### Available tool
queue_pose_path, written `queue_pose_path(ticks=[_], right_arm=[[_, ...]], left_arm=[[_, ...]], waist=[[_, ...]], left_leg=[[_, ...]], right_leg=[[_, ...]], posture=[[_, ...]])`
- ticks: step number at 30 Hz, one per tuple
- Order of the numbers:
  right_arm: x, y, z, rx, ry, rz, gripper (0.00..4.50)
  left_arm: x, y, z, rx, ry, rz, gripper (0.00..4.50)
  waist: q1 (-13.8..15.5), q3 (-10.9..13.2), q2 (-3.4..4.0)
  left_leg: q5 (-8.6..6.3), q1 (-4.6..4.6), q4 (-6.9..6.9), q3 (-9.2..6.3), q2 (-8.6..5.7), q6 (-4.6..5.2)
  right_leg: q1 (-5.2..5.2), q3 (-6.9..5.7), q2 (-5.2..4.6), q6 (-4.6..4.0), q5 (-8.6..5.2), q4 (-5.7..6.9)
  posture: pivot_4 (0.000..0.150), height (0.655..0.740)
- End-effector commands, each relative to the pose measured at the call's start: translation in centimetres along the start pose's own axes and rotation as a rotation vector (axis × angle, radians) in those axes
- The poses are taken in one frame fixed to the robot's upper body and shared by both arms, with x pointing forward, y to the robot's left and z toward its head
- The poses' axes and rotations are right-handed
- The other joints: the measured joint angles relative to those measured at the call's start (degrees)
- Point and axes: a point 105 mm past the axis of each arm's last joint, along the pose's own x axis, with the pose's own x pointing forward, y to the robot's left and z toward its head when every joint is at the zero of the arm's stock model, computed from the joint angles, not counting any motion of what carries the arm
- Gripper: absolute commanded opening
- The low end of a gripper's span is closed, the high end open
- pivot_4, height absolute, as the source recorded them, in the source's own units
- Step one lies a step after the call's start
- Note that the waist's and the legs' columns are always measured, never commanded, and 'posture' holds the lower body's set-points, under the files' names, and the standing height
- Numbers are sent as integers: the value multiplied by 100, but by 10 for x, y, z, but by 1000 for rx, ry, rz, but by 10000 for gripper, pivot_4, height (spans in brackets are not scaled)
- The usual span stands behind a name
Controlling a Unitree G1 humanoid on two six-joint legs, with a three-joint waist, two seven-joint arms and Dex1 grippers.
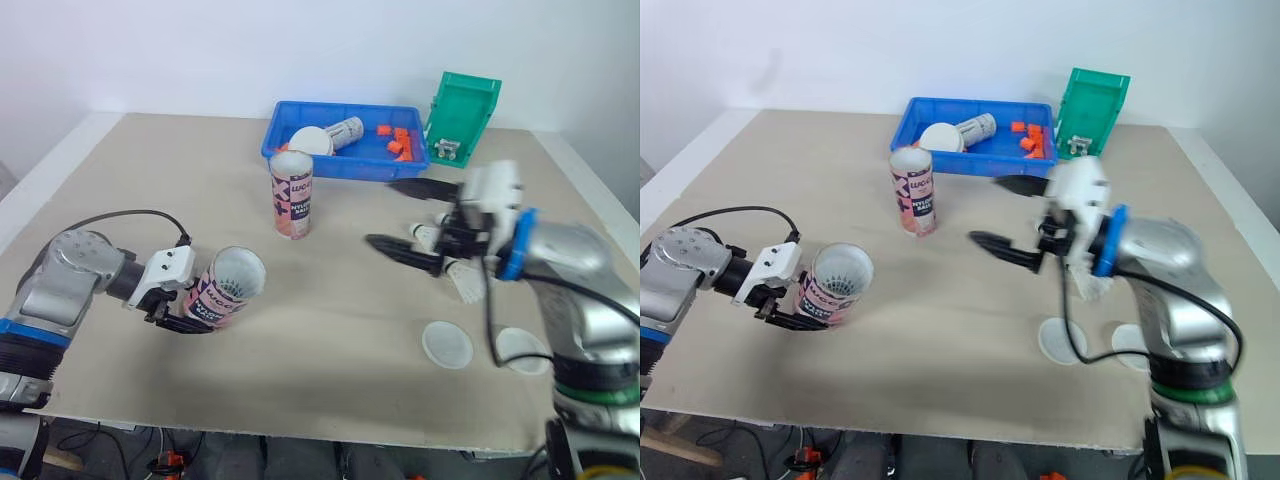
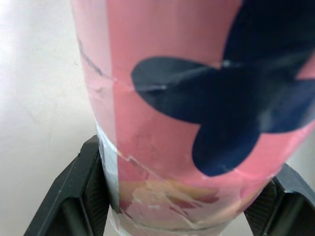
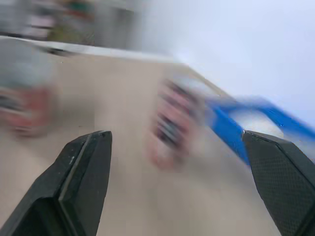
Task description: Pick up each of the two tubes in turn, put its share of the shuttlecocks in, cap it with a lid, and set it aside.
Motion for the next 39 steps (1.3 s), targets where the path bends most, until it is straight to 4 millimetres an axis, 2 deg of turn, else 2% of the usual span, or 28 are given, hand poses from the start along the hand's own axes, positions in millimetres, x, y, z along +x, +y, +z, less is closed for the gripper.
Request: queue_pose_path(ticks=[1, 4, 6, 12, 19, 30, 33, 35, 38, 39], right_arm=[[-40, 6, -18, 18, 135, -57, 44913], [-73, 8, -40, 111, 237, -104, 44913], [-87, 10, -50, 157, 272, -122, 44913], [-105, 14, -81, 234, 365, -160, 44913], [-88, -3, -100, 241, 358, -220, 44913], [-66, -25, -127, 244, 363, -272, 44913], [-62, -32, -129, 241, 352, -298, 36675], [-59, -32, -127, 240, 329, -291, 26988], [-58, -25, -121, 246, 305, -263, 15916], [-59, -24, -120, 244, 304, -261, 10341]], left_arm=[[14, -8, -10, -32, 25, -72, 29945], [16, -5, -8, -21, 23, -81, 29945], [17, -3, -7, -16, 20, -84, 29945], [19, -1, -5, -7, 22, -91, 29945], [20, -1, -5, -6, 20, -97, 29945], [19, -2, -4, -6, 13, -92, 29945], [18, -3, -4, -7, 13, -90, 29945], [18, -3, -4, -7, 14, -88, 29945], [17, -4, -4, -9, 15, -87, 29945], [17, -4, -4, -9, 16, -87, 29945]], waist=[[-24, -4, 9], [-18, -9, 20], [-34, -13, 26], [-43, -13, 22], [-37, -14, 22], [-36, -14, 24], [-38, -14, 24], [-37, -14, 24], [-37, -14, 24], [-36, -14, 24]], left_leg=[[-7, 13, 1, 1, -3, 7], [-8, 24, 3, -8, -7, 8], [-10, 35, 11, -3, -5, 6], [-10, 54, 28, 2, -19, 6], [-12, 48, 27, 11, -56, 14], [-28, 43, 24, 7, -69, 42], [-28, 44, 25, 7, -72, 42], [-28, 43, 25, 5, -72, 42], [-29, 43, 23, 4, -73, 44], [-29, 42, 23, 3, -73, 44]], right_leg=[[12, 3, -1, 1, -7, 1], [34, 2, -2, 4, -11, 1], [50, 3, -2, 3, -17, 0], [66, 6, -25, 5, -16, -5], [66, 0, -66, 16, -21, -7], [79, -1, -72, 37, -39, -8], [80, -1, -74, 38, -39, -8], [80, -1, -74, 39, -39, -8], [81, -1, -74, 42, -42, -8], [82, -1, -74, 42, -43, -8]], posture=[[1500, 7038], [1500, 7038], [1500, 7038], [1500, 7038], [1500, 7038], [1500, 7038], [1500, 7038], [1500, 7038], [1500, 7038], [1500, 7038]])
